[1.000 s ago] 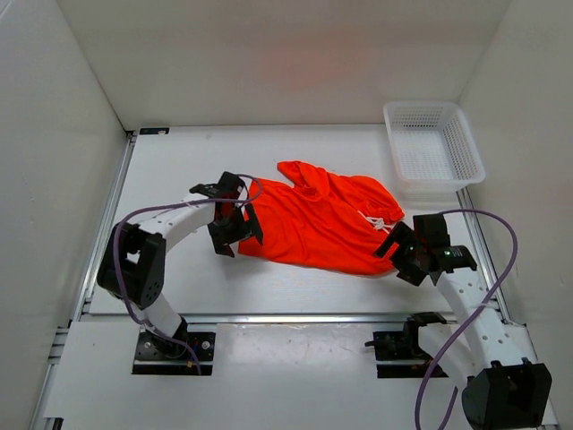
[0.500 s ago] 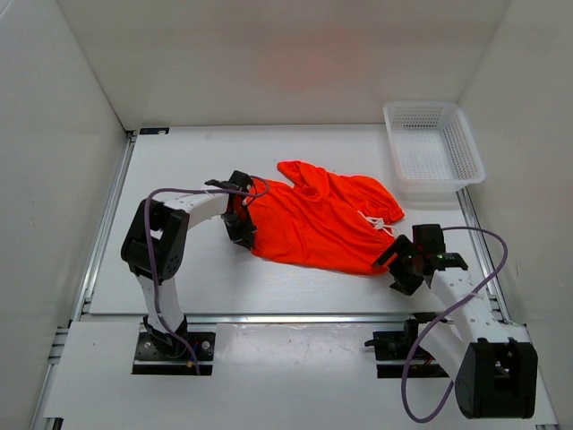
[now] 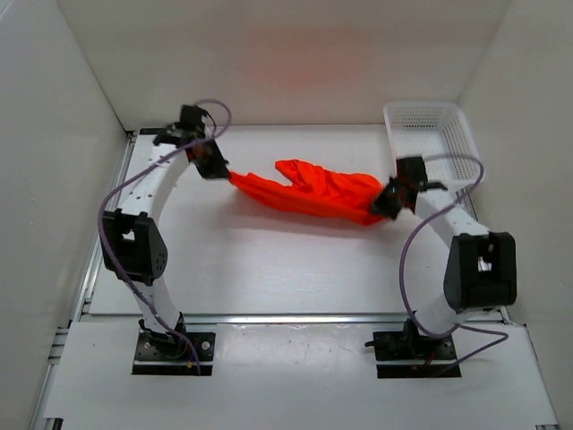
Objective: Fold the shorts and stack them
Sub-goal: Flatten the shorts out
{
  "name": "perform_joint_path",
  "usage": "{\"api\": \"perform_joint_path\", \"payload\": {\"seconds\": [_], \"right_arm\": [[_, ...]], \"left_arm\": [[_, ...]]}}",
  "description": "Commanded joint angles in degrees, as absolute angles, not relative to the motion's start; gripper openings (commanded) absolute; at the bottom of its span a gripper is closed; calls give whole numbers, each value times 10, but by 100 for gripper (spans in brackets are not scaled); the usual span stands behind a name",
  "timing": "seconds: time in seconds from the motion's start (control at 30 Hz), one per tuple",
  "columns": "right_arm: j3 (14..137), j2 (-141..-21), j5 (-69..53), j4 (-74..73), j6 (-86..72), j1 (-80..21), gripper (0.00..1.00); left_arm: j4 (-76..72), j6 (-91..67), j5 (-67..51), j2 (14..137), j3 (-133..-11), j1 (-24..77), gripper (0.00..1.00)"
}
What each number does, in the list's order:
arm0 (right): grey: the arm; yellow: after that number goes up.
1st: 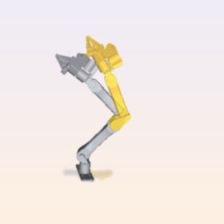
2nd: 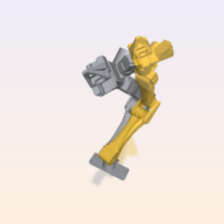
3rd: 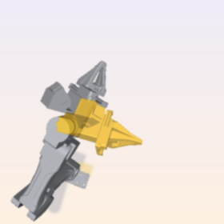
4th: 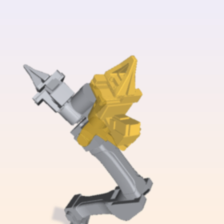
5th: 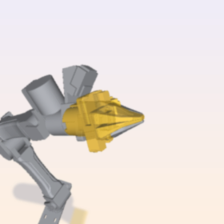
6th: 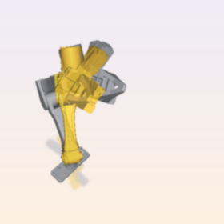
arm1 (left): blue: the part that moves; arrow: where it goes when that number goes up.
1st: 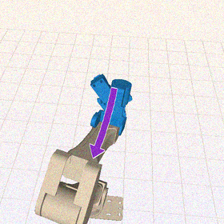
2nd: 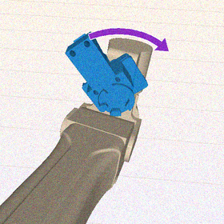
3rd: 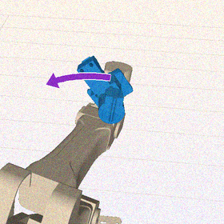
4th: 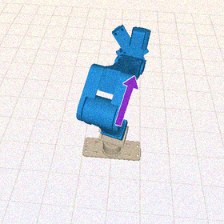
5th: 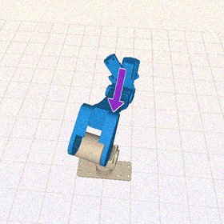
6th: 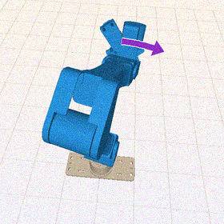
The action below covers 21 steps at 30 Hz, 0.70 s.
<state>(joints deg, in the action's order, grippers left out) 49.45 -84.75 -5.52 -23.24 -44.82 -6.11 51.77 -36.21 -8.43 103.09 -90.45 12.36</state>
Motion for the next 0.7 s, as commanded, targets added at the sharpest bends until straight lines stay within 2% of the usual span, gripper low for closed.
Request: {"api": "perform_joint_path", "payload": {"seconds": [0.0,0.03,0.07,0.1,0.17,0.23,0.3,0.4,0.57,0.67], "right_arm": [[747,-901,-54,-241,-404,-74,0],[820,-921,-54,-266,-396,-79,0],[954,-938,-54,-285,-386,-79,0],[1013,-962,-62,-307,-386,-79,0],[1134,-978,-79,-321,-381,-85,0],[1169,-978,-90,-330,-375,-85,0],[1144,-946,-96,-330,-362,-99,0],[1014,-876,-80,-306,-357,-106,0],[715,-724,-65,-277,-350,-126,0],[594,-638,-71,-277,-350,-131,3]], "left_arm": [[587,-312,-63,1005,-1107,59,10],[618,-312,-63,1010,-1154,45,10],[627,-312,-69,1016,-1198,31,10],[628,-312,-75,1016,-1259,4,10],[618,-312,-97,991,-1286,-22,10],[609,-312,-119,952,-1275,-51,10],[595,-312,-119,921,-1230,-62,10],[588,-306,-124,863,-1164,-68,10],[563,-322,-124,730,-912,-73,10],[557,-336,-124,642,-739,-66,10]]}}
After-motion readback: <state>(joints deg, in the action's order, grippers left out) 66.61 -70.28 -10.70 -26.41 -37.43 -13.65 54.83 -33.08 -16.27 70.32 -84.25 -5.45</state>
